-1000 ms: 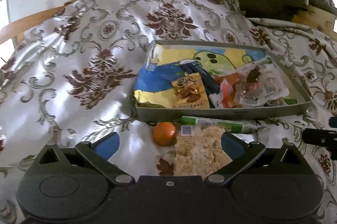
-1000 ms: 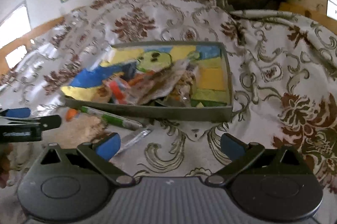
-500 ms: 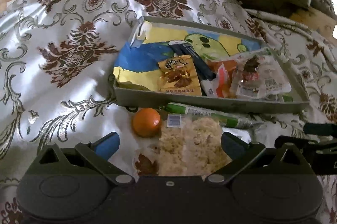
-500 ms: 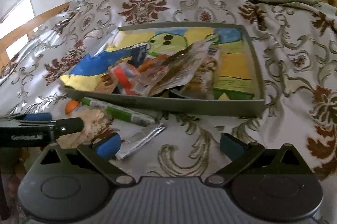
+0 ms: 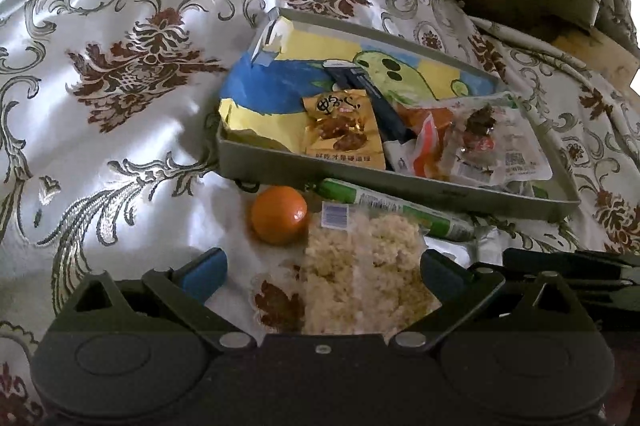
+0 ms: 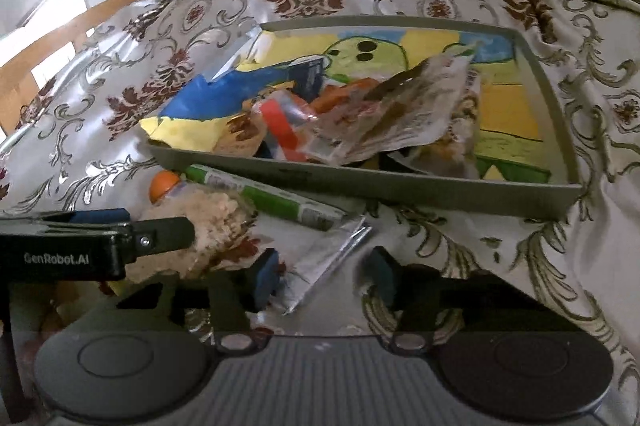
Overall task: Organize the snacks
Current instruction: 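Lower the open left tool over the puffed-rice bar in its clear bag, then grasp the puffed-rice bar with the left tool while the right tool grasps the thin clear strip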
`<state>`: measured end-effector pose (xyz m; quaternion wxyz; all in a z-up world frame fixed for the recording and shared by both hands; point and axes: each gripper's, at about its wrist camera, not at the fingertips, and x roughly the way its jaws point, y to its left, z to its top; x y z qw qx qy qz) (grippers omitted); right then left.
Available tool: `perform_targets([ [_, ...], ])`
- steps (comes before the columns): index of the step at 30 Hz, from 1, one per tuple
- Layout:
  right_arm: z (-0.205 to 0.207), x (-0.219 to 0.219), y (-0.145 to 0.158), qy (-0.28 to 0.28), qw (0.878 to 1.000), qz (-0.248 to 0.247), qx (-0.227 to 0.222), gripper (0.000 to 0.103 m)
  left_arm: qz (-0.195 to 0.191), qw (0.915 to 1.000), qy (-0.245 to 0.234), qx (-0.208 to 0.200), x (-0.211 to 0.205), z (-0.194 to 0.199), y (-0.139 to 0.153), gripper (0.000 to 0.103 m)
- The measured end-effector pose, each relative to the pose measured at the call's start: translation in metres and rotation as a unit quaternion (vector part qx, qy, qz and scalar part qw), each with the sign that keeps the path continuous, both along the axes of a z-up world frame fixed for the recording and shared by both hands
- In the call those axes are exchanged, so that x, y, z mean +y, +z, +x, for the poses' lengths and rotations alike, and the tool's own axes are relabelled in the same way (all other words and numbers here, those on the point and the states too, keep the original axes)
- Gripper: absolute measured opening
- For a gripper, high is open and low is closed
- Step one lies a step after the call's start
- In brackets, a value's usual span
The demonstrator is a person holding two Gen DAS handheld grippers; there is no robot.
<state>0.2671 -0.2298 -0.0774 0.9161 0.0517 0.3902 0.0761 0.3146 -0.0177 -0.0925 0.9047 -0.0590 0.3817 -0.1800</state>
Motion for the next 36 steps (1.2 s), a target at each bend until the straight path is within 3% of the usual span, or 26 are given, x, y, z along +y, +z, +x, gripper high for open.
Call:
perform_targets([
  [5,0.001,-0.006,0.000,-0.022,0.999,0.041,0.024,0.042,-0.008,0.9993,-0.025,0.026,-0.004,0.001,-0.001,0.102],
  [11,0.002,-0.027,-0.006,-0.047,0.992,0.109,0.043,0.041,0.016,0.9992,-0.035,0.012,-0.011,-0.005,-0.003,0.102],
  [16,0.000,-0.020,-0.004,-0.034,0.995,0.081,0.043,0.036,0.021,0.9992,-0.034,0.008,-0.014,-0.007,-0.004,0.102],
  [20,-0.003,-0.015,-0.002,-0.033,0.996,0.067,0.044,0.029,0.067,0.9962,-0.055,-0.007,-0.026,-0.012,-0.007,0.101],
  [30,-0.003,-0.011,-0.001,-0.027,0.998,0.049,0.039,0.029,0.063,0.9963,-0.056,-0.017,-0.027,-0.014,0.000,0.084],
  [36,-0.005,-0.007,0.000,-0.023,0.998,0.036,0.038,0.027,0.090,0.9937,-0.063,-0.023,-0.033,-0.019,0.001,0.078],
])
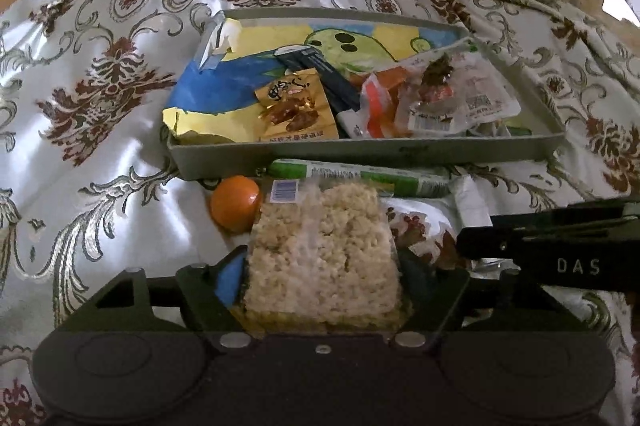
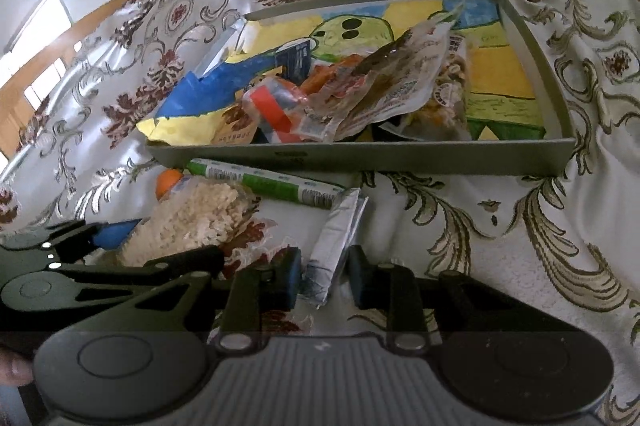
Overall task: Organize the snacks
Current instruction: 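Grasp the puffed-rice bar with the left tool while the right tool grasps the thin clear strip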
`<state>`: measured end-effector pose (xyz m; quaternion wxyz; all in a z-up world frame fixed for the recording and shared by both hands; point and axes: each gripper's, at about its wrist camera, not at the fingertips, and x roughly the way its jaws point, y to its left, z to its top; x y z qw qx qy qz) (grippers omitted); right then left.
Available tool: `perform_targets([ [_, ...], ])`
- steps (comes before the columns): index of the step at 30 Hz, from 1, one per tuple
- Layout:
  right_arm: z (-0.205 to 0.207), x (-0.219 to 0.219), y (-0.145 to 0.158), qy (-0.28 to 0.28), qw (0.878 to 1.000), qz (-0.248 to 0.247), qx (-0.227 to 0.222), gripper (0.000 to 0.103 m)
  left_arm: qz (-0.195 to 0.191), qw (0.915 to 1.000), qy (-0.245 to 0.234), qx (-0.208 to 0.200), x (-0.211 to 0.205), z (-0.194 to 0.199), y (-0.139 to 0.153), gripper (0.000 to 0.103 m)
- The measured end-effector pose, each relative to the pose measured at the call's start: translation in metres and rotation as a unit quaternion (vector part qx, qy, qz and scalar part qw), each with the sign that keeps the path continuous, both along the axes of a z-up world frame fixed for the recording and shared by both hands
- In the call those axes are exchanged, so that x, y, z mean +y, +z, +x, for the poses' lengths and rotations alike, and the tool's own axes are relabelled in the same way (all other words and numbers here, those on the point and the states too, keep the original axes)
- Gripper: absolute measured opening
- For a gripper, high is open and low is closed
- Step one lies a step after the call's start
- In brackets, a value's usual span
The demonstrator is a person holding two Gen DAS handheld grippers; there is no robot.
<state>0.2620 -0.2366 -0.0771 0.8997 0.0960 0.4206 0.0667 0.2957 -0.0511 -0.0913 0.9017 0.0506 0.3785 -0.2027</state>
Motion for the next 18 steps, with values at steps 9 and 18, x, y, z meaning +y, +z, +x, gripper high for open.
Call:
perform_targets([
  [9,-0.011,0.013,0.007,0.034,0.999,-0.023,-0.011,0.018,0.008,0.9996,0.019,0.019,-0.002,-0.004,0.010,0.076],
  [18,-0.011,0.009,0.003,0.041,0.999,-0.016,-0.007,0.019,0.004,0.9985,0.032,0.045,-0.002,-0.010,0.016,0.076],
])
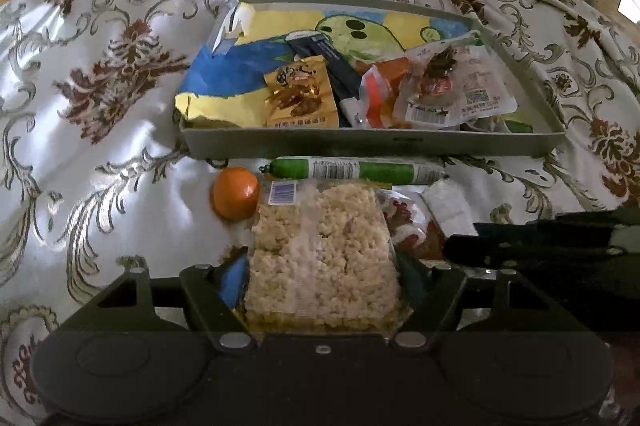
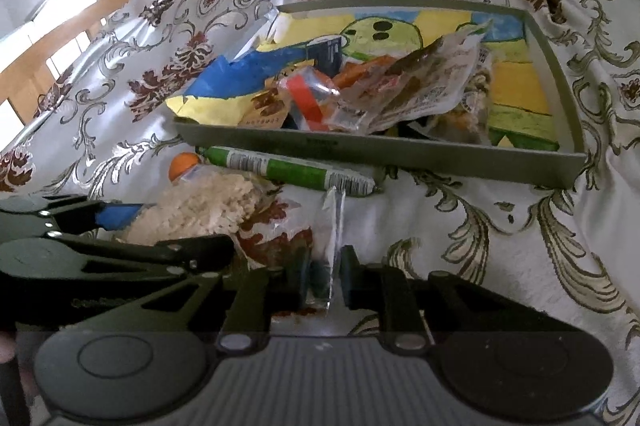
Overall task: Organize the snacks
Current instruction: 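Grasp the puffed-rice bar with the left tool while the right tool grasps the thin clear strip, then carry the rice bar with the left tool while the right tool carries the clear strip over the tray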
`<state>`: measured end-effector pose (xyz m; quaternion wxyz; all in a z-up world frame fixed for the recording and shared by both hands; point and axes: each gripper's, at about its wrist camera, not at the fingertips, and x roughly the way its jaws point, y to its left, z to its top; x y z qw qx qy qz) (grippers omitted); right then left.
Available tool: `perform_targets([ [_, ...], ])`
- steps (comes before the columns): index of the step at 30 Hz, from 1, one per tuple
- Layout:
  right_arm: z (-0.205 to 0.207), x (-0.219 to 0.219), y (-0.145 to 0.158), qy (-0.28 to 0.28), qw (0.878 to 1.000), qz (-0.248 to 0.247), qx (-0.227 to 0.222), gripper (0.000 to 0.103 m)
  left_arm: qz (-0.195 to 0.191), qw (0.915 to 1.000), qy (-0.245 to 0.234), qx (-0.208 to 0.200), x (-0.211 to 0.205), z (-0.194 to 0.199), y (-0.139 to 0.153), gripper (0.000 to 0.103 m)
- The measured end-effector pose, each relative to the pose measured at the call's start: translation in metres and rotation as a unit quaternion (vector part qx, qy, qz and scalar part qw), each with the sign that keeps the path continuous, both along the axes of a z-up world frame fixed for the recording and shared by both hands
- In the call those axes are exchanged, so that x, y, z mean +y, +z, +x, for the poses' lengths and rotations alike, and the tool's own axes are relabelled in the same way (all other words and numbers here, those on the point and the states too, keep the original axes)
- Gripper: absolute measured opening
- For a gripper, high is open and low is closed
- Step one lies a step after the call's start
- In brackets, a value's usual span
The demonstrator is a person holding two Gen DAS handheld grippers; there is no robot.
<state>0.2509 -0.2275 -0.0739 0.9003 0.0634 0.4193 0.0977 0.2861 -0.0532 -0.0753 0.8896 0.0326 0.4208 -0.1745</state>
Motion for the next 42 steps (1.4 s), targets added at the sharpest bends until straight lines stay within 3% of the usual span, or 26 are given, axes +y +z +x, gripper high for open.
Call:
perform_targets([
  [4,0.003,-0.005,-0.006,-0.008,1.000,0.019,0.007,0.019,-0.008,1.0000,0.000,-0.004,0.000,-0.003,0.000,0.075],
  [7,0.002,-0.005,-0.003,-0.013,1.000,0.021,0.003,0.014,-0.027,0.9996,-0.001,-0.007,0.001,-0.002,0.003,0.075],
  [9,0.000,-0.005,0.003,-0.018,1.000,0.025,-0.004,0.006,-0.038,0.9992,0.001,-0.007,0.002,-0.003,0.007,0.075],
  [11,-0.001,-0.005,0.010,-0.020,0.999,0.028,-0.014,0.005,-0.046,0.9989,0.003,-0.010,0.002,-0.004,0.011,0.075],
  [18,-0.010,0.000,0.020,-0.012,0.999,0.012,-0.031,0.005,-0.032,0.9980,0.002,-0.055,-0.002,-0.018,0.030,0.075],
  [24,-0.025,0.000,0.041,-0.011,0.997,0.005,-0.079,0.005,-0.077,0.9956,0.014,-0.052,0.006,-0.023,0.042,0.075],
  [28,-0.033,0.001,0.052,-0.008,0.992,-0.002,-0.128,0.005,-0.092,0.9926,0.026,-0.075,0.011,-0.021,0.049,0.075],
  [31,-0.032,-0.001,0.057,-0.017,0.988,0.001,-0.153,0.005,-0.090,0.9907,0.033,-0.096,0.012,-0.012,0.055,0.075],
  [35,-0.021,-0.004,0.061,-0.035,0.985,0.007,-0.171,0.005,-0.111,0.9880,0.051,-0.094,0.017,0.010,0.060,0.075],
  [42,0.031,-0.003,0.060,-0.057,0.980,0.045,-0.187,0.005,-0.101,0.9855,0.074,-0.114,0.019,0.051,0.053,0.075],
])
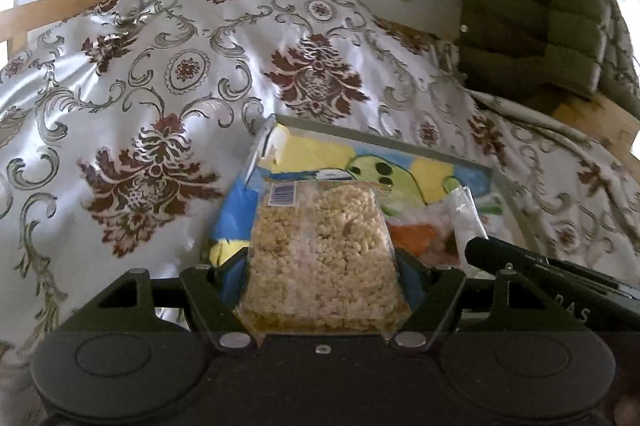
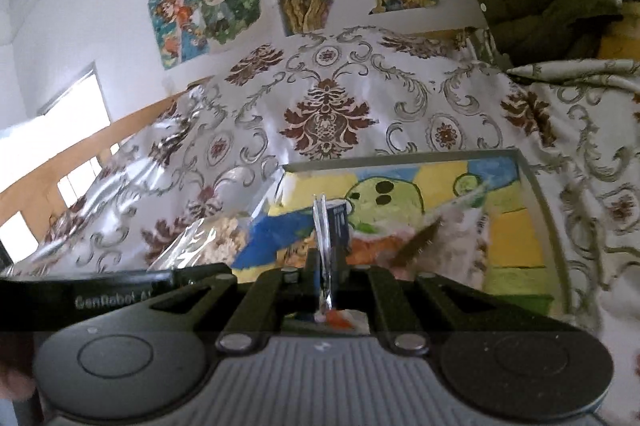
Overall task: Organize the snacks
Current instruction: 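Carry the rice bar with the left tool while the right tool carries the clear strip over the tray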
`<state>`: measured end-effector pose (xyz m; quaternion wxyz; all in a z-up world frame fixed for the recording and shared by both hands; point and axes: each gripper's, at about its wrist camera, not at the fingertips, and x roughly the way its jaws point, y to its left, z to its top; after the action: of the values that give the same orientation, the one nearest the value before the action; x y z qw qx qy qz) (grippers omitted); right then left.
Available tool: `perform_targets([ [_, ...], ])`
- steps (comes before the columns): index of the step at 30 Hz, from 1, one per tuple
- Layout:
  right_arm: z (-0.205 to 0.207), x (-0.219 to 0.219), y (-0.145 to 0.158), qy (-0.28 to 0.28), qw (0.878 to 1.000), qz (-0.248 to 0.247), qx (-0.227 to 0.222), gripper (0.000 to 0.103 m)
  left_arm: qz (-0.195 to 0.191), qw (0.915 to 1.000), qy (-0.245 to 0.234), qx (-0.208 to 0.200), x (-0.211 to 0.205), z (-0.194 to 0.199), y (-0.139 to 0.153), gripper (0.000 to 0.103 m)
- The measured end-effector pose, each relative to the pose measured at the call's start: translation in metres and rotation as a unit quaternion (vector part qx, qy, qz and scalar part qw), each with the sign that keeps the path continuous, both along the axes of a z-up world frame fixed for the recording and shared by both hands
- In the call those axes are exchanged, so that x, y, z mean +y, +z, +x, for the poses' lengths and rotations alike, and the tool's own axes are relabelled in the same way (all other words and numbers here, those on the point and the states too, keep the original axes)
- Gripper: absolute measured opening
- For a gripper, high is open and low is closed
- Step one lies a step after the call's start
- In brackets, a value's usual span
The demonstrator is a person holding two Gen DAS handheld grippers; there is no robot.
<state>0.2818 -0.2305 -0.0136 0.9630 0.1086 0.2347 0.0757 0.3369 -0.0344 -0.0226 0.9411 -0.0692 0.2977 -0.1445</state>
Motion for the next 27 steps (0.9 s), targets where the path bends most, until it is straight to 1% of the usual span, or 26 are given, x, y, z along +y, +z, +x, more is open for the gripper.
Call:
perform_targets([
  [5,0.032,-0.001,-0.017,-0.015,1.000,0.013,0.010,0.005,-0.010,0.9999,0.005,-0.013,-0.005,0.029,-0.011,0.075],
  [10,0.046,-0.003,-0.031,-0.023,0.999,0.014,0.021,0.005,-0.018,0.9996,0.011,-0.017,-0.010,0.047,-0.022,0.075],
  [12,0.049,-0.005,-0.035,-0.029,0.999,0.014,0.027,0.005,-0.009,0.9997,0.010,-0.023,-0.013,0.050,-0.027,0.075],
  [14,0.051,-0.008,-0.039,-0.035,0.999,0.016,0.030,0.005,0.015,0.9995,0.011,-0.024,-0.019,0.053,-0.031,0.075],
  [15,0.052,-0.009,-0.039,-0.037,0.999,0.017,0.031,0.005,0.019,0.9994,0.012,-0.025,-0.021,0.053,-0.033,0.075],
  [16,0.053,-0.011,-0.040,-0.039,0.999,0.017,0.032,0.005,0.020,0.9995,0.011,-0.024,-0.021,0.054,-0.035,0.075],
  [20,0.054,-0.011,-0.044,-0.041,0.998,0.011,0.036,0.005,-0.002,0.9999,0.007,-0.009,-0.020,0.056,-0.042,0.075],
  [24,0.053,-0.010,-0.045,-0.041,0.998,0.002,0.037,0.006,0.003,1.0000,0.006,-0.005,-0.022,0.057,-0.048,0.075],
  [27,0.054,-0.009,-0.045,-0.041,0.998,0.001,0.039,0.006,-0.001,1.0000,0.005,0.004,-0.022,0.058,-0.051,0.076],
])
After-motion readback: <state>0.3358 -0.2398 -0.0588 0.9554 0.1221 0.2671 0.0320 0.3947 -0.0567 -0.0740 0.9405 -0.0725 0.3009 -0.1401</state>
